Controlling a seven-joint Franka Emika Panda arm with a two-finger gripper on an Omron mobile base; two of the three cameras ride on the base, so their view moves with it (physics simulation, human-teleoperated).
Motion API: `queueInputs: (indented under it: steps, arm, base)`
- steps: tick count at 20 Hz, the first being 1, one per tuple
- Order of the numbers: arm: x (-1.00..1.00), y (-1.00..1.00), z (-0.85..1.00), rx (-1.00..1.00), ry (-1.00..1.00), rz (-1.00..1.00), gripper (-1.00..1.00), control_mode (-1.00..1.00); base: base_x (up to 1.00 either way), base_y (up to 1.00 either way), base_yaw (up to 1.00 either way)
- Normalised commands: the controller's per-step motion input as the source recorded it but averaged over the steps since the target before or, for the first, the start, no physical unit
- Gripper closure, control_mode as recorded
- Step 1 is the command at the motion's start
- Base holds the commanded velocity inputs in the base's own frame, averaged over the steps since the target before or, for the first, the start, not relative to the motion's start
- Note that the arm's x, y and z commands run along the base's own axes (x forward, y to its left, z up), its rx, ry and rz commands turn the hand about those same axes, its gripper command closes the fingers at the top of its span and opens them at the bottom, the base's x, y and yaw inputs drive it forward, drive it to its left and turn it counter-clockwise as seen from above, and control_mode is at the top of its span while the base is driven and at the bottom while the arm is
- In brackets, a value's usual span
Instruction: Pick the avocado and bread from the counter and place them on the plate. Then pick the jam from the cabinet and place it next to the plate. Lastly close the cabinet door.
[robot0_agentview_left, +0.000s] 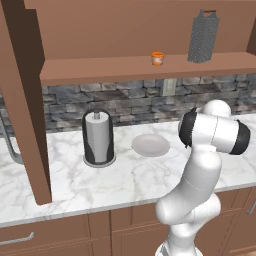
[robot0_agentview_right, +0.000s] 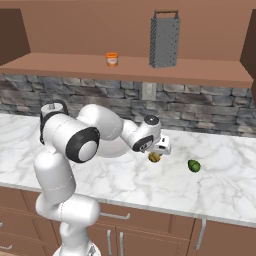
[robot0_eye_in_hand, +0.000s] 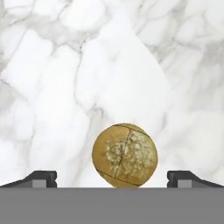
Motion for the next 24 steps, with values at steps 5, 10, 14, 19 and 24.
queueInputs:
  steps: [5, 10, 14, 19, 24]
  arm:
    - [0.21, -0.04, -0.2, 0.0, 0.0, -0.02, -1.0, -1.0]
    - [0.17, -0.08, -0.2, 0.0, 0.0, -0.02, -1.0, -1.0]
    - [0.15, -0.14, -0.2, 0.0, 0.0, -0.03, -1.0, -1.0]
    - [0.09, -0.08, -0.19, -0.01, 0.0, -0.03, -1.0, -1.0]
    - [0.05, -0.02, -0.23, -0.01, 0.01, -0.03, -1.0, -1.0]
  base:
    - [0.0, 0.0, 0.0]
    - [0.0, 0.0, 0.0]
    - [0.0, 0.0, 0.0]
    - [0.0, 0.0, 0.0]
    - [0.0, 0.0, 0.0]
